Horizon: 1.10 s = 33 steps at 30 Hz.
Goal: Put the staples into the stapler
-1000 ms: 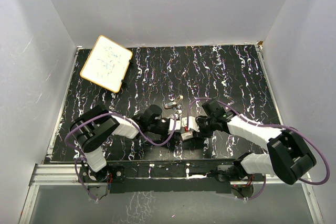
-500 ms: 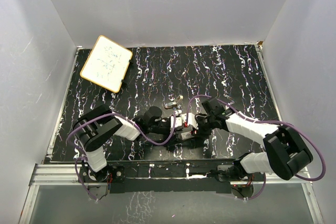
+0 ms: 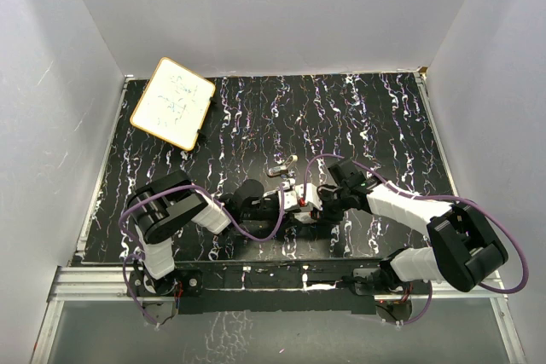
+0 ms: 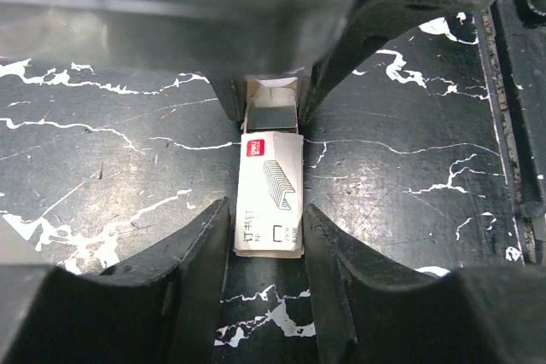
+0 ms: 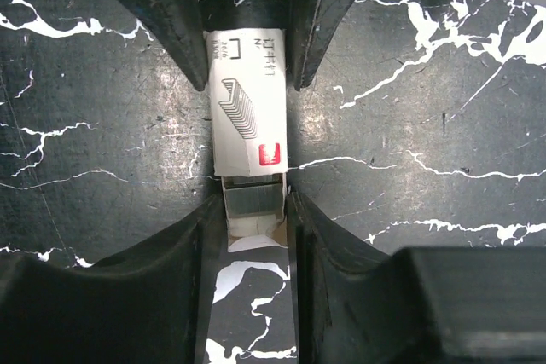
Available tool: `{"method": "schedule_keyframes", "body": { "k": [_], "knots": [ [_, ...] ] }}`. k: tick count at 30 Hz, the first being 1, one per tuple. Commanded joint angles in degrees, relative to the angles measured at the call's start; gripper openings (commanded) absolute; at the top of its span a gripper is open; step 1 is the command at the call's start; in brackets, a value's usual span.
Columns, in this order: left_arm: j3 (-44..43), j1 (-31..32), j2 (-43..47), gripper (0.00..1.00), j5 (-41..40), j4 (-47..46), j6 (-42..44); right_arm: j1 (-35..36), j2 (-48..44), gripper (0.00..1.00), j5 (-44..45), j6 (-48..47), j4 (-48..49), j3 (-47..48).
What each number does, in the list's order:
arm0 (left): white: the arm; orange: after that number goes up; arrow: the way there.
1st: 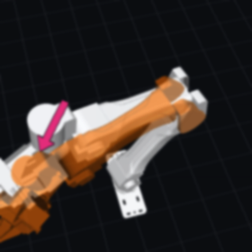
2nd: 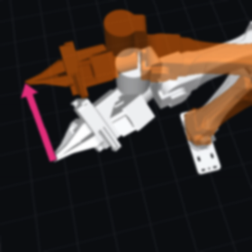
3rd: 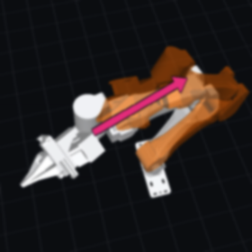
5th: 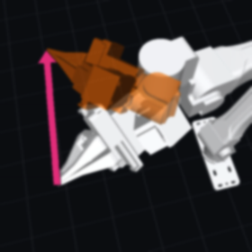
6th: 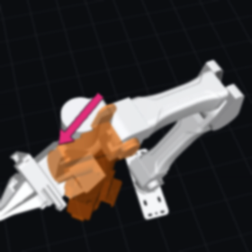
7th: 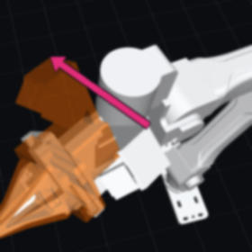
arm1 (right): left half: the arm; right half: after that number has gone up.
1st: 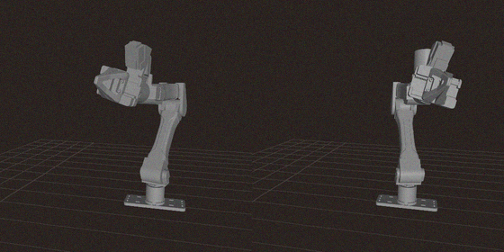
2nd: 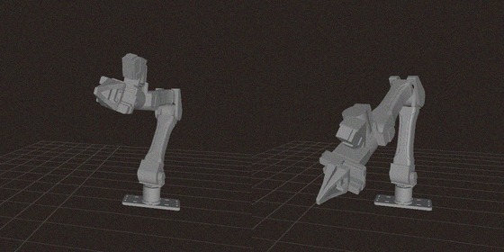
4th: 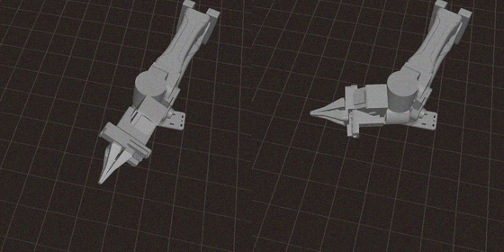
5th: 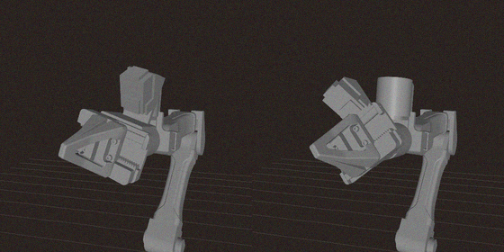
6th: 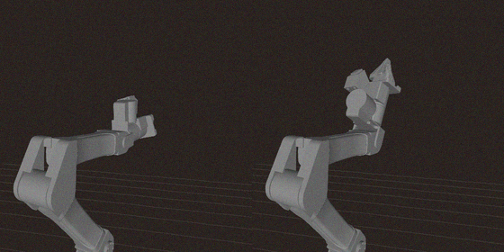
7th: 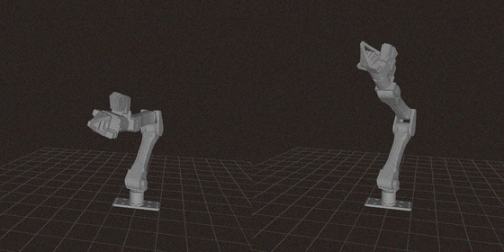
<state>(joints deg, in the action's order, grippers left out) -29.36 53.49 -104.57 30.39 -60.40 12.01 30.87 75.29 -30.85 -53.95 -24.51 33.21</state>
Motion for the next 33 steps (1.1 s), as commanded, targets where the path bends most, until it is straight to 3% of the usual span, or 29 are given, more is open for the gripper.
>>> {"method": "schedule_keyframes", "body": {
  "k": [1, 20, 33],
  "knots": [
    [1.9, 1.1, -0.6, 0.37, -0.6, 6.4, 3.8, 0.9, 1.6, 0.35, 0.1, -1.5, 1.3, -1.5],
    [4.9, -2.0, 2.4, 0.36, 2.0, 6.0, 7.2, -3.0, -1.3, 0.28, 3.4, -6.0, -2.0, -1.6],
    [5.2, -2.6, 3.4, 0.36, 3.5, 6.6, 7.9, -4.1, 2.9, 0.34, 7.3, -11.4, -7.4, 3.3]
  ]
}}
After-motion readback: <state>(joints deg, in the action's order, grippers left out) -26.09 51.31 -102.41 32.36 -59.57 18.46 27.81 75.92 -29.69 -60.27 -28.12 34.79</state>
